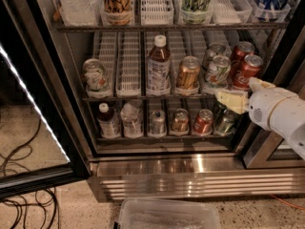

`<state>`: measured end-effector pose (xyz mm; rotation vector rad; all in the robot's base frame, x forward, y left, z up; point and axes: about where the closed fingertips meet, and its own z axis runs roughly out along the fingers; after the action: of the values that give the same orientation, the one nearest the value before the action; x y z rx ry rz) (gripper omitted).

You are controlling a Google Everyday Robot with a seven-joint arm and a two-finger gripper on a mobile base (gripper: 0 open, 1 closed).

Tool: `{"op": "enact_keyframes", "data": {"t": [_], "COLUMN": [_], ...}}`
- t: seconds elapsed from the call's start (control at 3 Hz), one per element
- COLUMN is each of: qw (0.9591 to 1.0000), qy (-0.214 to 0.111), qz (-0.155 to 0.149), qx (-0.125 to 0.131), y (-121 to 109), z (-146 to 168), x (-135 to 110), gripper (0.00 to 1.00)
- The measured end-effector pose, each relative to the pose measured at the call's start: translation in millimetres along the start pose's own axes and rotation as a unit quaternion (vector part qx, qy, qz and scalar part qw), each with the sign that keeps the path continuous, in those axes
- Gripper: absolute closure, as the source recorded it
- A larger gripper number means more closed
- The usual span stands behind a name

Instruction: Pick coke can from middle shelf of fridge

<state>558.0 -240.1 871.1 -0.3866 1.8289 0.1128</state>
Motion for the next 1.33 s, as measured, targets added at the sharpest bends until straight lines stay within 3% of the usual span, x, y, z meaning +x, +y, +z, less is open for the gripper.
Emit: {"op": "enact_keyframes", "data": {"t": [0.33,0.67,1.33], "qw": [0.9987,0.9967,0.9961], "qy": [-0.022,-0.036,-0.044], "qz": [0.008,0.003,-0.013], "qx": [0.045,0.073,0.076], "y": [-19.6,-28.8,-26.4], "z": [-4.8,-9.0,-1.5], "x": [5.2,8.6,12.4], "gripper": [0.34,0.29,0.3]}}
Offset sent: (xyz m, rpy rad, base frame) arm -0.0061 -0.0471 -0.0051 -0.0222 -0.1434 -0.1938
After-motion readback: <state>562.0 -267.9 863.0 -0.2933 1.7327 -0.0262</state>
